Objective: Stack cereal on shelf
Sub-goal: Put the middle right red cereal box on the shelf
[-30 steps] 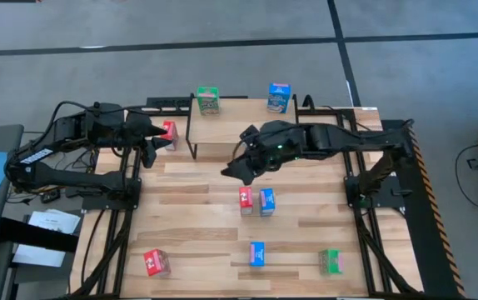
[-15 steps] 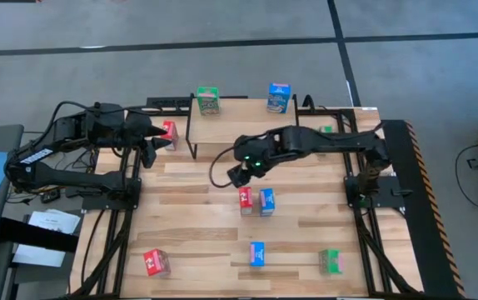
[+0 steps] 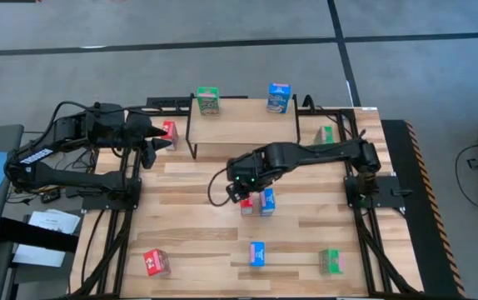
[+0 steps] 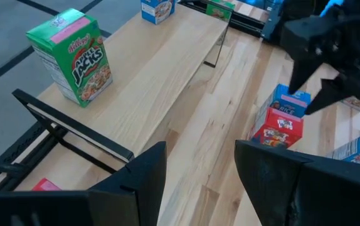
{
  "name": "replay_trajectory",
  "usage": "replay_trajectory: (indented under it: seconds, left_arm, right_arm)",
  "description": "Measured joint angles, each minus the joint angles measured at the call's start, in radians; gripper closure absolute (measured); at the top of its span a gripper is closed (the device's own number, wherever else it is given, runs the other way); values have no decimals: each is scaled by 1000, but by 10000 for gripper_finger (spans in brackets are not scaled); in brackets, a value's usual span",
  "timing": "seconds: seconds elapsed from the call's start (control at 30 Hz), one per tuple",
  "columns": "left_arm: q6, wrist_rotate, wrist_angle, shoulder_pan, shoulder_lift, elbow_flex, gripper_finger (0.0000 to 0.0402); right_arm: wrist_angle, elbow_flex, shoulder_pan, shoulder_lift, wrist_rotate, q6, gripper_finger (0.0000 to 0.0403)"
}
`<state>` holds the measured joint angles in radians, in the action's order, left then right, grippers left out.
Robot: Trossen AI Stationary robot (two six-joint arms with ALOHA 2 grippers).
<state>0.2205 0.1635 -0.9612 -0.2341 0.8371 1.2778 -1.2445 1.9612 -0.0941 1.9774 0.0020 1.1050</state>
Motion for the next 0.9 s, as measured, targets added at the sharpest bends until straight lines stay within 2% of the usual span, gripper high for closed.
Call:
replay_trajectory:
  seconds: [0.3,0.57,0.9]
  left_arm:
    - [-37,0,-17,0,0,0,226]
    - [-52,0,-18,0,0,0,226]
    - [-57,0,-24,0,0,0,226]
  right_arm:
    - [8,0,-37,40,1,93,127]
    - [96,0,-36,45,-105,91,127]
    - [125,-1,-28,53,-81,106,127]
